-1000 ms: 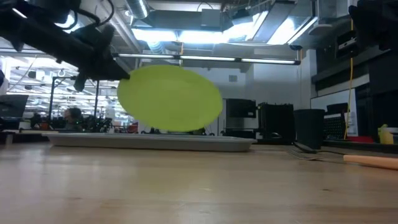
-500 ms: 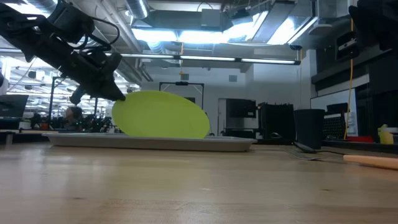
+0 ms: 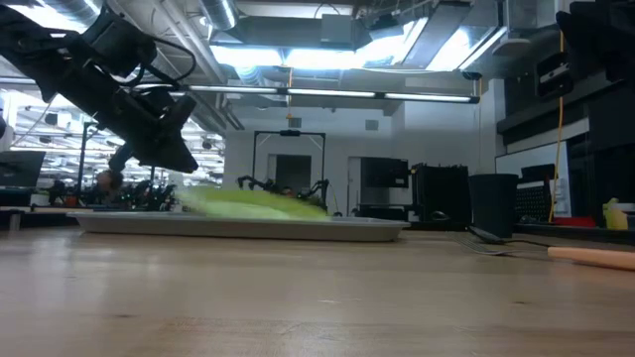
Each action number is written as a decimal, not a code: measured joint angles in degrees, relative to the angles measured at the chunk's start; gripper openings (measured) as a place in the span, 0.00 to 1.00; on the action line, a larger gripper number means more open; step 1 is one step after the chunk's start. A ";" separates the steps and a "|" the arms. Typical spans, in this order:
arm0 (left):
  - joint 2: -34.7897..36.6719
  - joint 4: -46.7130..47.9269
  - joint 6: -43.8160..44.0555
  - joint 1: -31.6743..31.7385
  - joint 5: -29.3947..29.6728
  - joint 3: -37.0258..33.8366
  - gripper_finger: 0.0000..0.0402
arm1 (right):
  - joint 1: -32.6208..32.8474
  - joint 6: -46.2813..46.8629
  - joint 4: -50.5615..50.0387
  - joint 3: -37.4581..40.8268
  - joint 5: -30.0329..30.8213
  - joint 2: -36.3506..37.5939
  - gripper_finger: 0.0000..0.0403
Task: Pick and place plate/cup/fork/spoon on tray
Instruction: Put the black cup on the gray tray to the top right of the light green plate, then put the black spoon on the gray tray to the right of the light green plate
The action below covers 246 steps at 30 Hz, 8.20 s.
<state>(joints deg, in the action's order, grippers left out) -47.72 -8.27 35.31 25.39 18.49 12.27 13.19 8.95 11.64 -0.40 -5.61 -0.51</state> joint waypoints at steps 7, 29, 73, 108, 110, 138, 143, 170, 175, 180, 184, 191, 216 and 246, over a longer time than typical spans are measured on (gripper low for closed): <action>0.04 -0.85 -0.02 0.00 1.58 0.00 0.13 | 0.00 0.01 -0.83 0.00 0.00 0.00 0.14; 0.04 -9.98 6.30 -12.56 -47.09 0.00 0.13 | 0.00 -2.92 -3.03 0.00 -0.02 0.00 0.14; 2.49 3.11 -5.13 -22.21 -30.35 0.09 0.13 | -16.09 17.52 -78.26 -69.45 45.44 -59.56 0.14; 40.00 6.74 -28.99 -27.32 -22.23 -11.81 0.13 | -40.79 11.98 -70.45 -70.20 26.46 -83.49 0.14; 42.01 6.70 -30.25 -27.32 -22.33 -11.80 0.13 | -42.32 13.27 -71.63 -70.20 26.28 -86.11 0.14; 43.56 6.99 -33.68 -27.32 -22.33 -11.80 0.13 | -43.21 22.50 -80.00 -68.94 25.31 -91.60 0.14; 43.56 6.99 -33.66 -27.32 -22.34 -11.80 0.13 | -43.21 23.80 -79.66 -66.83 25.38 -91.65 0.14; 43.56 7.10 -34.34 -27.32 -22.05 -11.80 0.13 | -33.44 6.57 -59.19 -70.36 20.29 -91.62 0.01; 43.56 7.11 -34.38 -27.33 -22.02 -11.80 0.13 | -32.41 2.33 -45.72 -75.58 16.03 -93.58 0.01; 43.56 7.15 -34.66 -27.34 -21.81 -11.80 0.13 | -33.29 0.86 -48.98 -86.36 16.23 -100.54 0.00; 43.54 7.38 -35.36 -27.33 -20.58 -11.82 0.13 | -34.11 -0.62 -57.69 -96.93 16.09 -108.10 0.00; 43.55 7.39 -35.82 -27.34 -20.60 -11.82 0.13 | -35.50 -2.10 -70.91 -106.47 14.23 -118.34 0.00; 43.54 7.39 -35.47 -27.34 -20.67 -11.82 0.13 | -35.80 -6.85 -69.68 -106.60 11.57 -121.77 0.10; 43.54 7.39 -35.97 -27.34 -20.54 -11.82 0.13 | -33.80 -0.73 -88.98 -127.11 11.32 -120.30 0.10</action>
<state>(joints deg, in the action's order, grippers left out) -4.19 -0.89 -0.67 -1.96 -2.04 0.45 -20.61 8.22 -77.34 -127.52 5.72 -120.81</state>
